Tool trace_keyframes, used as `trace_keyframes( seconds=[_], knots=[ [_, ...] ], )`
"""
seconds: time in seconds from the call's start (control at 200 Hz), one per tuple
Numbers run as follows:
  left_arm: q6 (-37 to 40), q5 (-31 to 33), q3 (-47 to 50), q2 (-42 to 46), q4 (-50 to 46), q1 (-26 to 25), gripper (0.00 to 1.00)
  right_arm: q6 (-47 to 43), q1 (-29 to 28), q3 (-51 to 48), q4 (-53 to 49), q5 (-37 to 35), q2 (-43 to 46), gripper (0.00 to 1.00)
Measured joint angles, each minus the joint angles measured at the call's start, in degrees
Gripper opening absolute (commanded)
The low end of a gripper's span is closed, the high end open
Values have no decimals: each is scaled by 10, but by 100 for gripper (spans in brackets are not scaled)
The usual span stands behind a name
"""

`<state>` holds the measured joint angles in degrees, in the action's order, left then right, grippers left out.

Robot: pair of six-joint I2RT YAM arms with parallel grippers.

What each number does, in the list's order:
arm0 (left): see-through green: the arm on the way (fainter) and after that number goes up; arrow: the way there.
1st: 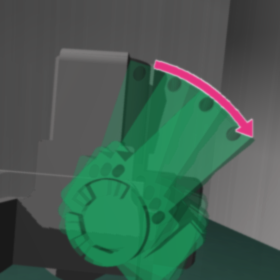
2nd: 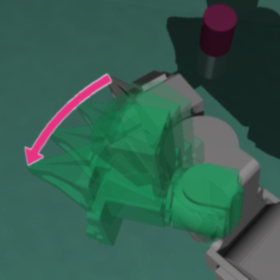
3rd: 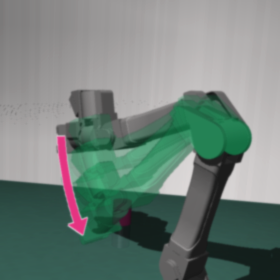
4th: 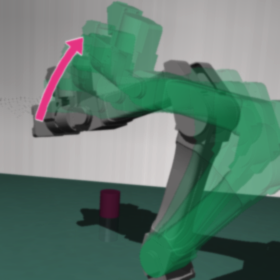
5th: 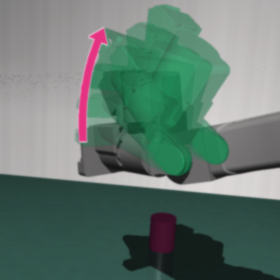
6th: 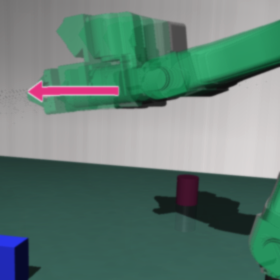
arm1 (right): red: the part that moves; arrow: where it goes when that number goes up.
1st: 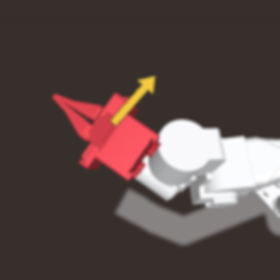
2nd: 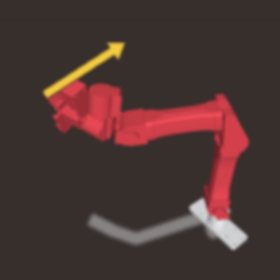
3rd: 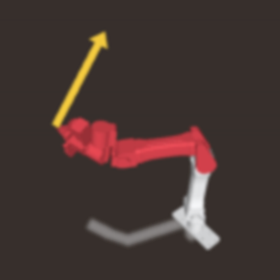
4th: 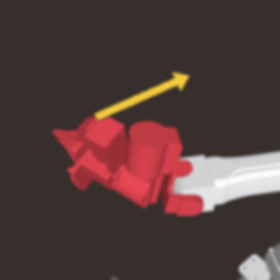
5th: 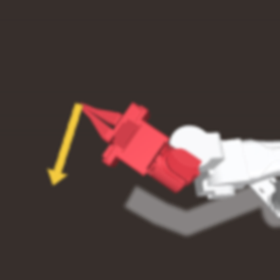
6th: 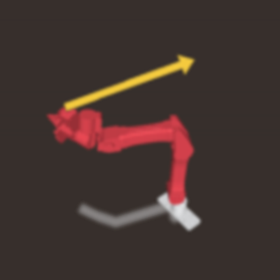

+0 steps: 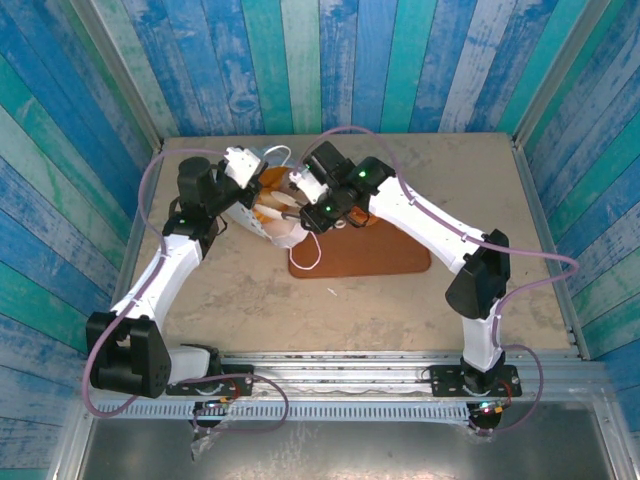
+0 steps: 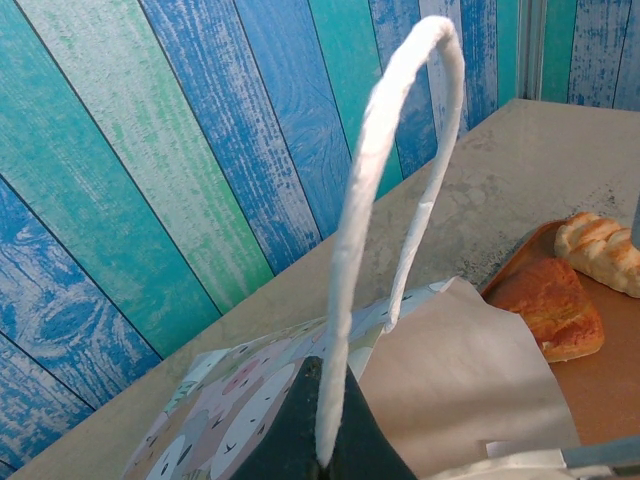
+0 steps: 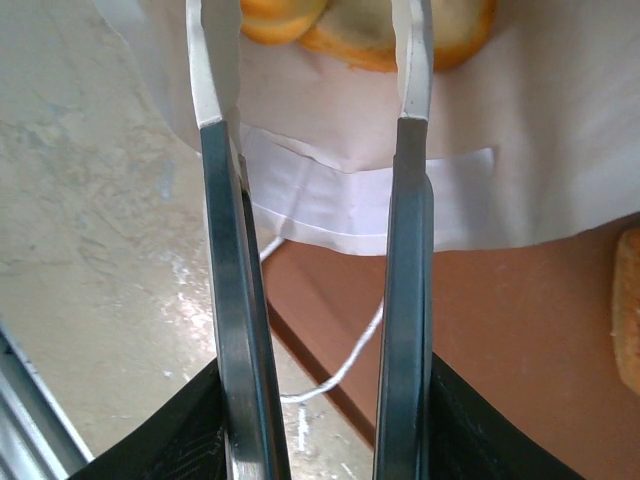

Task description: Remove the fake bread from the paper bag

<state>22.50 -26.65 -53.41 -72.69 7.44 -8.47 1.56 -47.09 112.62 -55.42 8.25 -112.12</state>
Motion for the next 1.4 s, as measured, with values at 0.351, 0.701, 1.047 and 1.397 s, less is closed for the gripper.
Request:
trace_keyframes(
  seconds=[0.351, 0.701, 1.047, 1.397],
  knots=[
    [0, 0, 0, 0, -1, 0, 1, 26, -3, 44, 6, 35, -50, 47],
    [0, 0, 0, 0, -2, 0, 0, 35, -5, 78, 2, 37, -78, 32],
    [0, 0, 0, 0, -2, 0, 1, 43, -7, 69, -2, 16, -66, 17],
    [0, 7, 0, 0, 2, 0, 0, 71, -8, -44, 14, -32, 60, 16]
  ],
)
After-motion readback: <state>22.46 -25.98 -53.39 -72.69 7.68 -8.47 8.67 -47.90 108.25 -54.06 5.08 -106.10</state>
